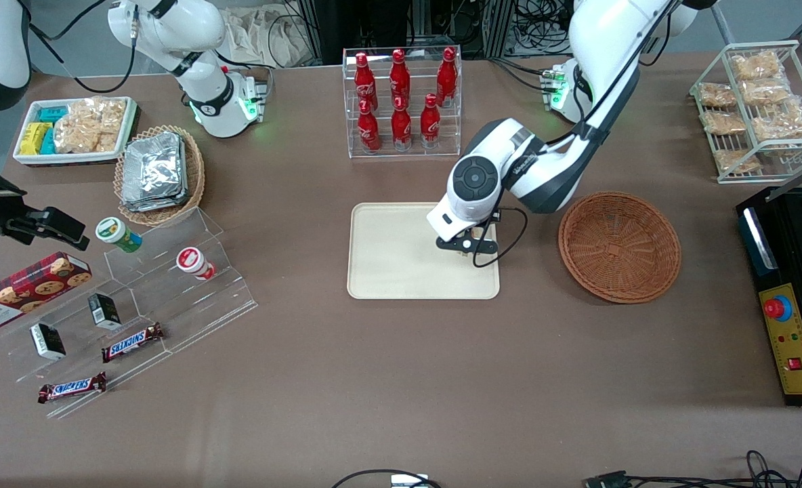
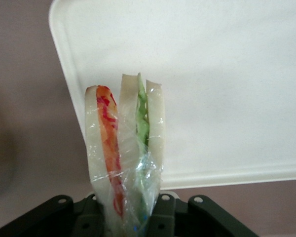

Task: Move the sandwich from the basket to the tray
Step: 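Carry the sandwich with the left gripper over the white tray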

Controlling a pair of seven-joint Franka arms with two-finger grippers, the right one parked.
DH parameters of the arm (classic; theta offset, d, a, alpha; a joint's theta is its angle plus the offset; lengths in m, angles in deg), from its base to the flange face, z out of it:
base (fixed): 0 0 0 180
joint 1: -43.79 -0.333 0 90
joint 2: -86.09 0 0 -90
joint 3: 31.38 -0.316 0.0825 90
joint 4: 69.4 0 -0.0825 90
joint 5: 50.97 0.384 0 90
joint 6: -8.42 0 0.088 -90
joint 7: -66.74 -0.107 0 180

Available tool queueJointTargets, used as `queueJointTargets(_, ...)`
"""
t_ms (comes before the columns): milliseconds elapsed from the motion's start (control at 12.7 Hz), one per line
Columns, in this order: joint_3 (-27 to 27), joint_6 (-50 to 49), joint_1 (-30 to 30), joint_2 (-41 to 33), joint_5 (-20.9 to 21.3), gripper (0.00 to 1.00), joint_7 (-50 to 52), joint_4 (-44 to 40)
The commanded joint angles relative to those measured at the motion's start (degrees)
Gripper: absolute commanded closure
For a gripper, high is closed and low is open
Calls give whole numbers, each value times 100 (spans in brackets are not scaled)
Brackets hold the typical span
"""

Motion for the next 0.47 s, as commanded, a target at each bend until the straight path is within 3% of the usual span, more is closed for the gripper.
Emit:
queueJointTargets(0,-7,422,-71,259,85,100,-80,117)
queueJointTargets(157,-139,650,-71,435,365,100,-71,179)
queueJointTargets(394,-235,862,-71,620,419,100,-71,188)
